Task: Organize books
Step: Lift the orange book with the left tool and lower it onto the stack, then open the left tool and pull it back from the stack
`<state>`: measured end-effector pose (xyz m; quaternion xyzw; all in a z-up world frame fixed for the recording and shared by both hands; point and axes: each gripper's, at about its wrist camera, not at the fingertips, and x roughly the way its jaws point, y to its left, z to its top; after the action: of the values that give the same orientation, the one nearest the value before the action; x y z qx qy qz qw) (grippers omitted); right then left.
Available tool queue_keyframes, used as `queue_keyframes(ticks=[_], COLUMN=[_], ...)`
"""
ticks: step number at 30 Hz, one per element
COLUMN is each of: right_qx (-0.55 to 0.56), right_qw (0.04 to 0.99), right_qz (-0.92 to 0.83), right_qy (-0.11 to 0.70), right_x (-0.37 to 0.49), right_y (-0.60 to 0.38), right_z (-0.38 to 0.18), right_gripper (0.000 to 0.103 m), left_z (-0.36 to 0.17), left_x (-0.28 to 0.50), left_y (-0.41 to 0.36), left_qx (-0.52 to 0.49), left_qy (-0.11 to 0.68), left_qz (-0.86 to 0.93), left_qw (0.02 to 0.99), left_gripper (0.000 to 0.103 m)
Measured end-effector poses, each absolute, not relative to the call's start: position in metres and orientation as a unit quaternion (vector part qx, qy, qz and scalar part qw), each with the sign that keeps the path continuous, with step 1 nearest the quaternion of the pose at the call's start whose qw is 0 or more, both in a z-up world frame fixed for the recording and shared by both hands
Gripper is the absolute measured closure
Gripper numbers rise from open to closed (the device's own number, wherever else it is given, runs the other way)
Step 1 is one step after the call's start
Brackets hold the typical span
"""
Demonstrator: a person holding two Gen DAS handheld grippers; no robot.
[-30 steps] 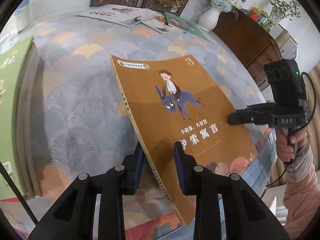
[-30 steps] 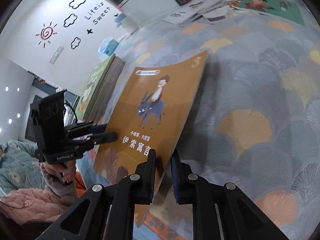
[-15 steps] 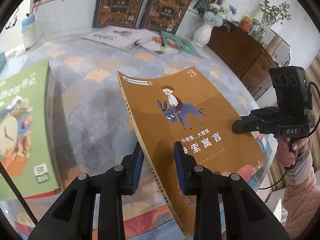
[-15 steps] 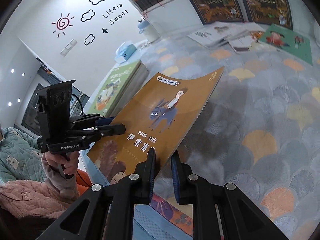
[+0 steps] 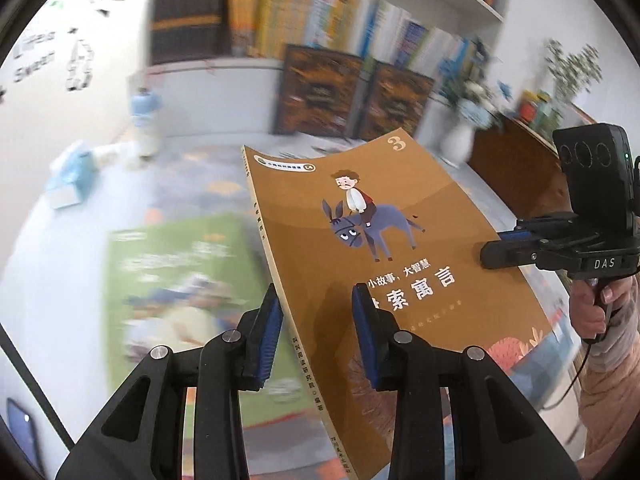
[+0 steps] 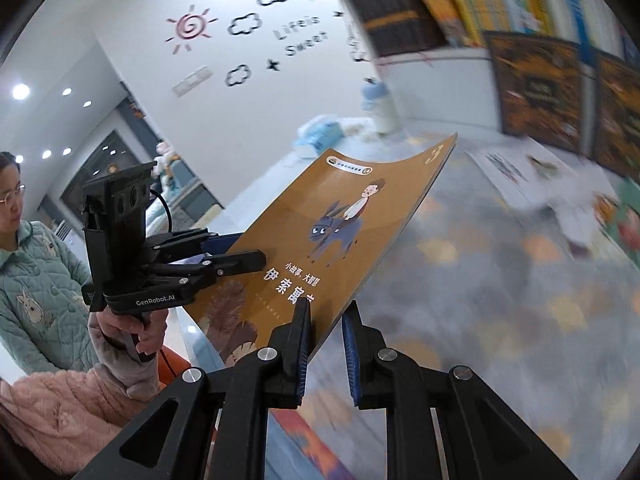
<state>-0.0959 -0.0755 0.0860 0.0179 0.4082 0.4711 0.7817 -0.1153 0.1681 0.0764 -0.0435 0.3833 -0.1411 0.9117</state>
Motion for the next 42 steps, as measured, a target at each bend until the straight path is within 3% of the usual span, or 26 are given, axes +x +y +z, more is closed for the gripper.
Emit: queue_keyframes(ticks=[6, 14, 34, 42], right_qx=[0.014, 0.038, 0.042, 0.063], right_qw=[0.759, 0.714, 0.698, 0.694], right_qz=[0.511, 0.513, 0.497, 0.475], right_qy=[0.404, 0.475, 0.514, 0.538], right_x=[-0.065, -0.030, -0.031, -0.033], right_y=[0.002, 0.061, 0.069, 0.054], right_z=[0.077, 0.008, -0.026, -0.026], right_gripper=[0.088, 0.088, 0.084, 0.082], left_z=[0.071, 0.015, 0.005, 0.028], left_x=[-0.107, -0.092, -0.093, -0.104], left_y=[0.237, 0.281, 0.296, 0.282], left_qx=[-0.059, -0.091, -0.091, -0.073], left_qy=[0.381, 0.435, 0.450, 0.430], left_qz=[-0.081, -0.053, 0.008, 0.031], left_qw=[0.919, 0.894, 0.888, 0.900], left_gripper=[0.070, 0.070, 0.066, 0.064])
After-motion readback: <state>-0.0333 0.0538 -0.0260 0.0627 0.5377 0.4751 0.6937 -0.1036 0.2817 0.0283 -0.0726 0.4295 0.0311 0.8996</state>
